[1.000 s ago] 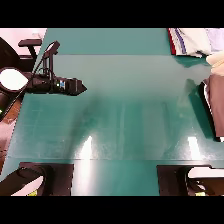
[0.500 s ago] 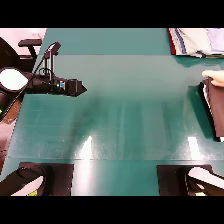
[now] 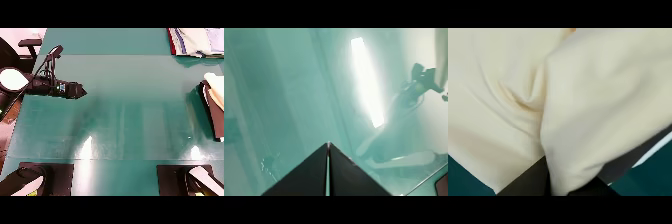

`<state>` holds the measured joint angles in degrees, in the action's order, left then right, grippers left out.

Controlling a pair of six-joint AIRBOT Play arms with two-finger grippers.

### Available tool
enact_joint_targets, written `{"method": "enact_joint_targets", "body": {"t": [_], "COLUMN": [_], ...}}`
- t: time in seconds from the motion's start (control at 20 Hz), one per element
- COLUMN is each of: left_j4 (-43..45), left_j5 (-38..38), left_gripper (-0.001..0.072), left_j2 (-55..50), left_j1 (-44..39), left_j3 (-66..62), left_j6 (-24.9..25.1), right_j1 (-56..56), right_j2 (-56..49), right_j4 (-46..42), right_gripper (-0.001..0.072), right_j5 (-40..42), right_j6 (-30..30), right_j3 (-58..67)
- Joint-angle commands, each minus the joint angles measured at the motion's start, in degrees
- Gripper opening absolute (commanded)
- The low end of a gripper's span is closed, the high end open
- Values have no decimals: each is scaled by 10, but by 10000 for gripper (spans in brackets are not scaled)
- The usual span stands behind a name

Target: Fold the shirts.

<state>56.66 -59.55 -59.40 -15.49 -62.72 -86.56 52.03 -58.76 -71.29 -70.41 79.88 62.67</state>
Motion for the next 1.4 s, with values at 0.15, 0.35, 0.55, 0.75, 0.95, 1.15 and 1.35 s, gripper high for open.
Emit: {"method": "enact_joint_targets", "body": {"t": [0.15, 0.35, 0.55, 0.75, 0.95, 1.15, 1.35], "left_j4": [0, 0, -1, -1, -2, -1, -1], "left_j5": [-23, -17, 6, -1, 19, 21, 21], "left_gripper": [25, 25, 25, 25, 25, 25, 25], "left_j2": [0, 0, 0, 0, 0, 0, 0], "left_j1": [0, 0, 0, 0, 0, 0, 0], "left_j3": [-1, -1, -1, -1, -1, -1, -1], "left_j6": [1, 1, 0, 0, 0, 0, 0], "right_j1": [76, 103, -22, -249, -443, -549, -570], "right_j2": [16, 16, 16, 16, 16, 16, 16], "right_j4": [-9, 63, 206, 205, 202, 201, 202], "right_gripper": [663, 663, 659, 610, 427, 19, 19], "right_j5": [-6, -9, 3, 24, 102, 148, 149], "right_j6": [0, 0, 0, 0, 0, 0, 0], "right_j3": [-26, 52, 103, 129, 131, 131, 131]}}
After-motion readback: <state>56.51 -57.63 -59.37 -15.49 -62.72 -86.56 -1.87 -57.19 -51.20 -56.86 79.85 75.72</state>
